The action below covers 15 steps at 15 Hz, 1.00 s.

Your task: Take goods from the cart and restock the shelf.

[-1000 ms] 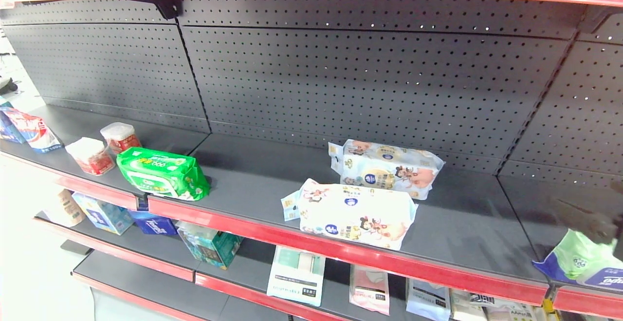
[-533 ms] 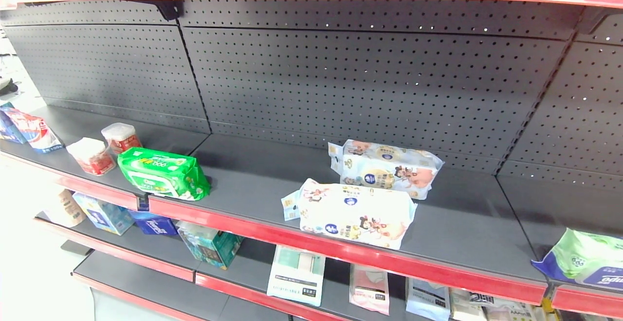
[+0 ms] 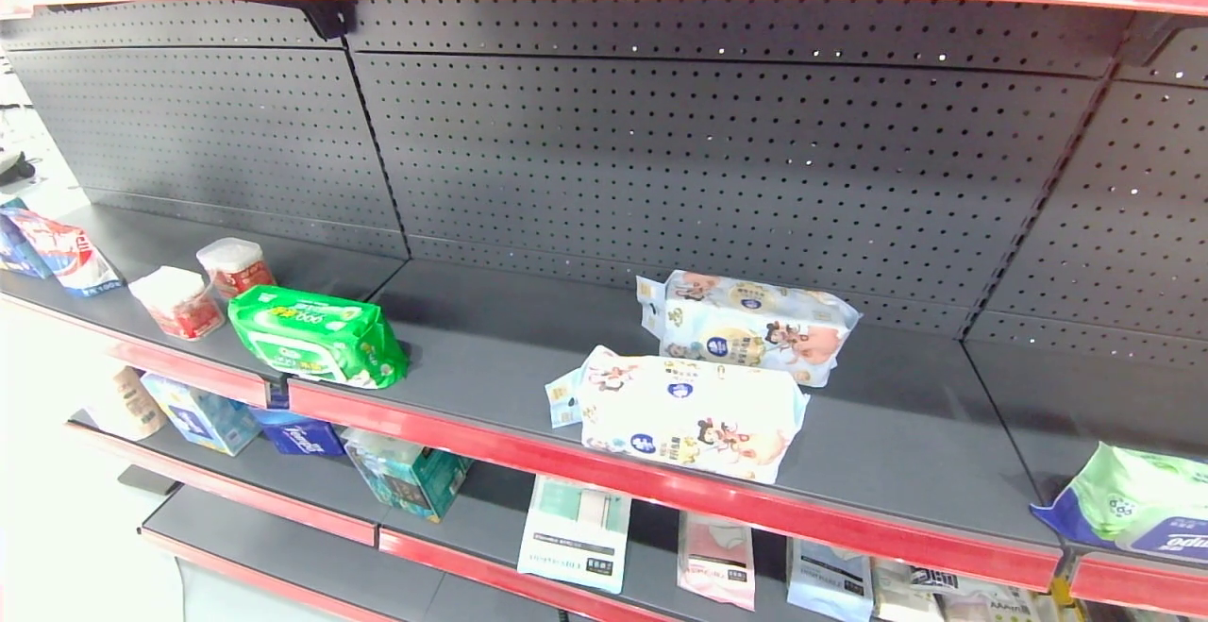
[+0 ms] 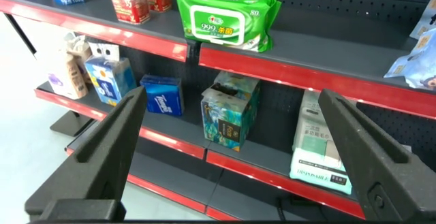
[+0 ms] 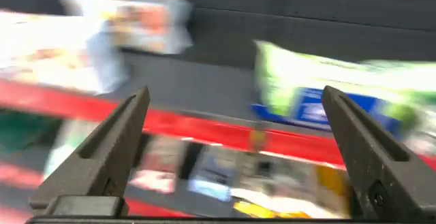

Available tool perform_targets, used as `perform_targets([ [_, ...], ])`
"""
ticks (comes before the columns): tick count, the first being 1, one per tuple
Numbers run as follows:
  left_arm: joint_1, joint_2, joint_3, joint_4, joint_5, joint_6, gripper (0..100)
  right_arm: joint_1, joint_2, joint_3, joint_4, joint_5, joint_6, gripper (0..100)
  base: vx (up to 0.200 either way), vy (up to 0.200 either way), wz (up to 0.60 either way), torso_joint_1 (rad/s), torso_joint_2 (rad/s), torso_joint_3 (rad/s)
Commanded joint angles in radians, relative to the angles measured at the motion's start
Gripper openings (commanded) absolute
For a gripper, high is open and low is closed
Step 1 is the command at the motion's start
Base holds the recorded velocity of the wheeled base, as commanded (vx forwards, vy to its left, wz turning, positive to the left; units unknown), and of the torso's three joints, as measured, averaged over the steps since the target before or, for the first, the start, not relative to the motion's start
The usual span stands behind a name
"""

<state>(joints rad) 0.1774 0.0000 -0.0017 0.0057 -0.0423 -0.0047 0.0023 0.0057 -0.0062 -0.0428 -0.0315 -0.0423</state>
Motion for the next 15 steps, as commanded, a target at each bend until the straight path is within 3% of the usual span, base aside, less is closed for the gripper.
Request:
perform_targets([
  [1,0.000,0.000,0.000,0.000,-0.001,0.002,100,-0.001,-0.004,0.006,0.021,0.045,0.016,100,0.000,0.000,0.00,0.000,0.00,0.000],
  [10,0.000,0.000,0.000,0.000,0.001,0.002,100,-0.001,-0.004,0.003,0.049,0.044,0.039,100,0.000,0.000,0.00,0.000,0.00,0.000],
  [15,0.000,0.000,0.000,0.000,0.001,0.002,100,-0.001,-0.006,0.003,0.047,0.045,0.053,100,0.000,0.000,-0.60,0.007,0.00,0.002],
])
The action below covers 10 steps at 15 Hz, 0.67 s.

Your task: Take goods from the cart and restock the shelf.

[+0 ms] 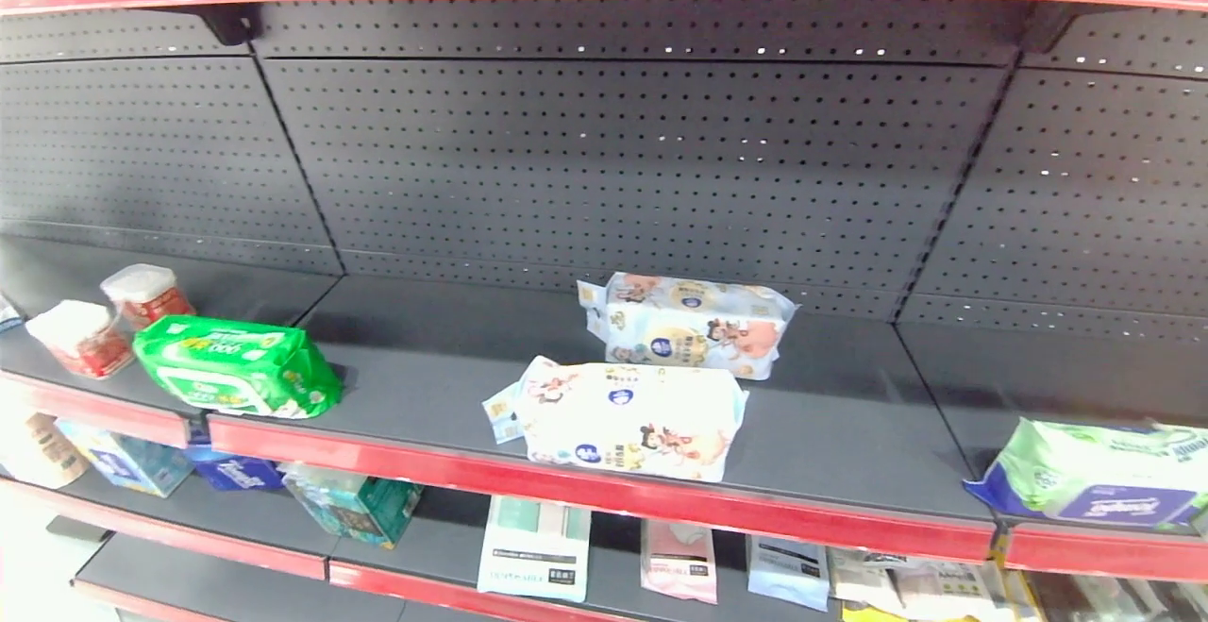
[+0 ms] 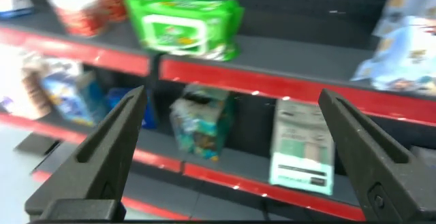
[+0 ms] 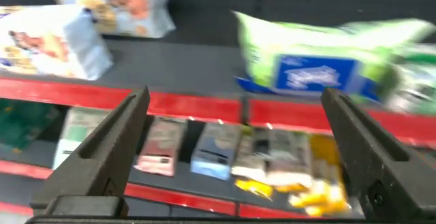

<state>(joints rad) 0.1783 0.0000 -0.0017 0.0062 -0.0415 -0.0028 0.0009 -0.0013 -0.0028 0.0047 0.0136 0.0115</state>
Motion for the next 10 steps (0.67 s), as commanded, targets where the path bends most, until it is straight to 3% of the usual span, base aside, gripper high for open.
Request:
perform_targets([
  [1,0.001,0.000,0.000,0.000,0.000,0.000,100,0.001,0.001,0.000,0.000,0.000,-0.002,100,0.000,0.000,-0.60,-0.002,0.00,0.002],
  [7,0.000,0.000,0.000,0.000,0.000,0.000,100,0.001,0.001,0.000,0.001,0.000,-0.007,100,0.000,0.000,-0.60,0.002,0.00,0.002],
  [10,0.000,0.000,0.000,0.000,0.000,0.000,100,0.001,0.001,0.000,0.001,0.002,-0.008,100,0.000,0.000,0.00,0.000,0.00,0.000],
])
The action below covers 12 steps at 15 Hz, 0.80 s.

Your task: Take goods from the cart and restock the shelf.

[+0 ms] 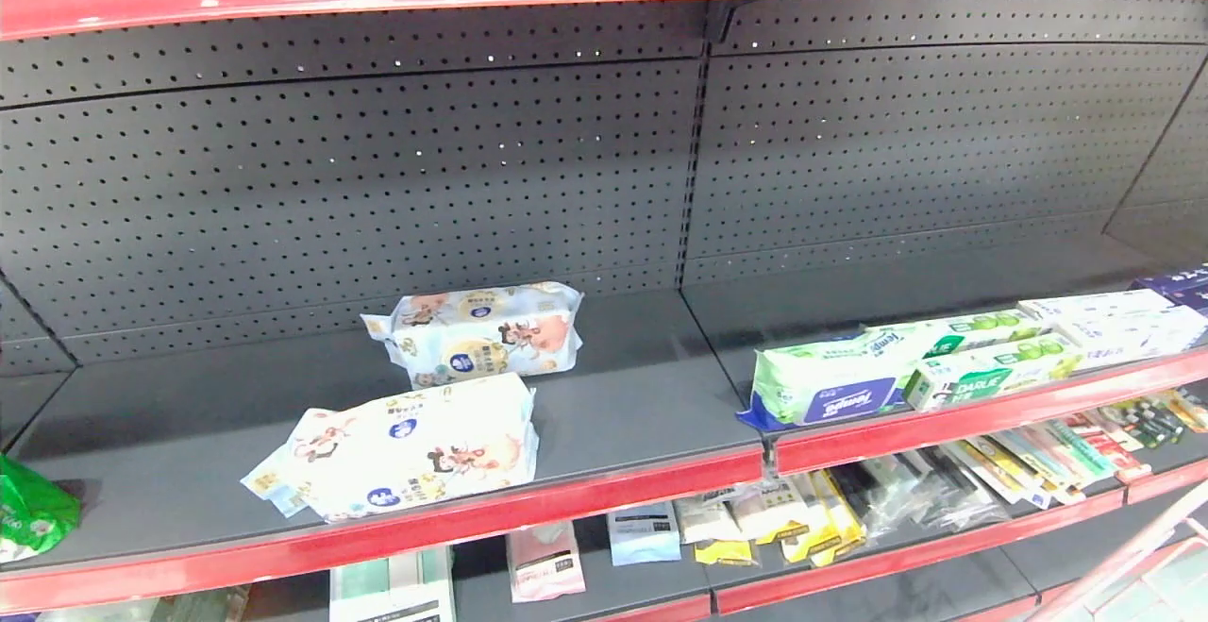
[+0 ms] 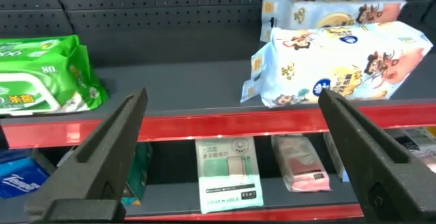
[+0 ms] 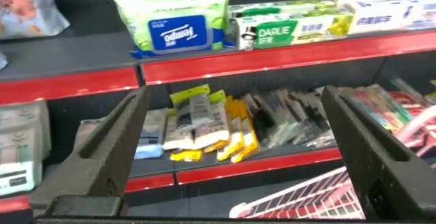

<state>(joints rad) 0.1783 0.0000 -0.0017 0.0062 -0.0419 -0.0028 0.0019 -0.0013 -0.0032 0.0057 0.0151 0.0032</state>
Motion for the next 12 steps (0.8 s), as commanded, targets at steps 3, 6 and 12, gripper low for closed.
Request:
perform_targets([
  [3,0.000,0.000,0.000,0.000,-0.001,0.000,100,0.000,0.001,0.002,0.000,0.002,0.000,100,0.000,0.000,0.00,0.000,0.00,0.000],
  [6,0.000,0.000,0.000,0.000,0.000,0.000,100,0.000,0.003,0.000,0.000,0.003,-0.002,100,0.000,0.000,0.00,0.000,0.00,0.000],
  [12,0.000,0.000,0.000,0.000,0.000,0.000,100,0.000,0.001,0.000,0.000,0.005,-0.002,100,0.000,0.000,0.40,0.002,0.00,-0.002],
])
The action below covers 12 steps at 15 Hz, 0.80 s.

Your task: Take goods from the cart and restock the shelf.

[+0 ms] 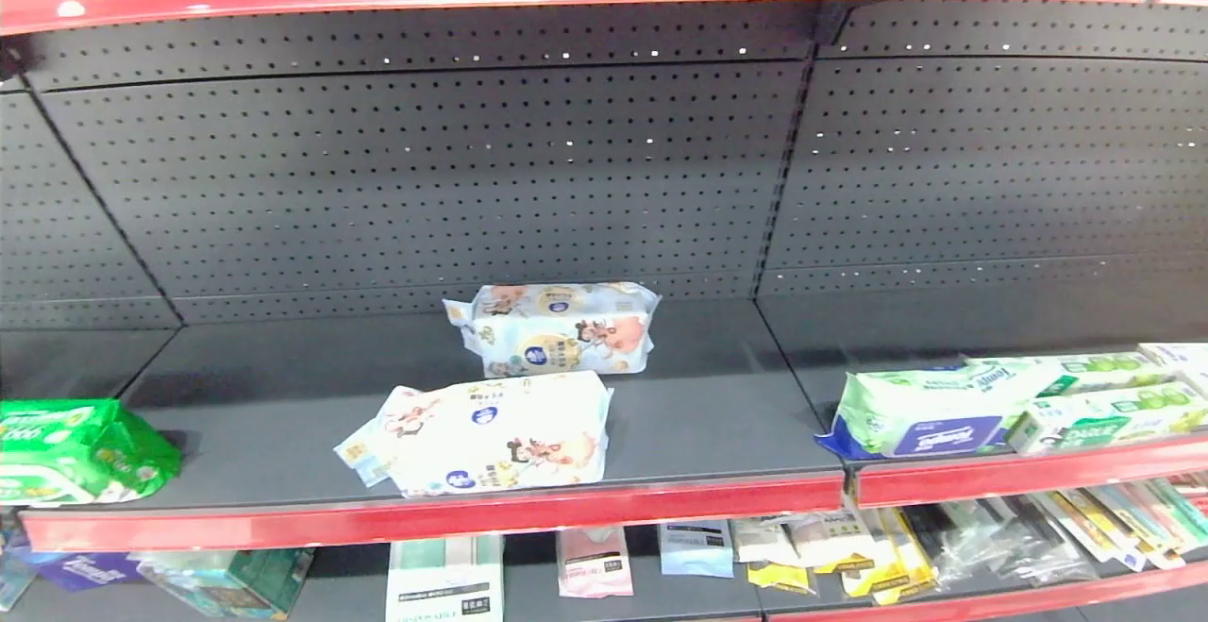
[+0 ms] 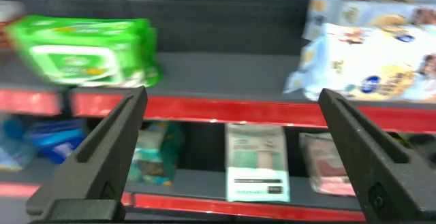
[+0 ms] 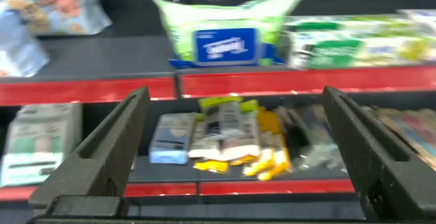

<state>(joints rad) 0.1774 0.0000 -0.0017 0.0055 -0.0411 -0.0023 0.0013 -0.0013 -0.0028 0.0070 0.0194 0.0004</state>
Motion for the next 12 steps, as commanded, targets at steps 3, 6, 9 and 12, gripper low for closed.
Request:
perform_targets([
  [3,0.000,0.000,0.000,0.001,0.000,-0.001,100,0.000,0.001,0.000,-0.001,0.002,0.001,100,0.000,0.000,0.00,0.000,0.00,0.000],
  [6,0.000,0.000,0.000,0.001,0.000,-0.001,100,0.000,0.001,0.000,-0.001,0.002,0.001,100,0.200,0.000,0.00,-0.004,0.00,0.005],
  [9,0.000,0.000,0.000,0.001,0.000,-0.001,100,0.000,0.001,0.000,-0.001,0.002,0.003,100,0.000,0.000,0.00,0.000,0.00,0.000],
  [12,0.000,0.000,0.000,0.001,0.000,-0.002,100,0.002,0.003,0.000,-0.001,0.022,0.003,100,0.000,0.000,0.00,0.000,0.00,0.000],
])
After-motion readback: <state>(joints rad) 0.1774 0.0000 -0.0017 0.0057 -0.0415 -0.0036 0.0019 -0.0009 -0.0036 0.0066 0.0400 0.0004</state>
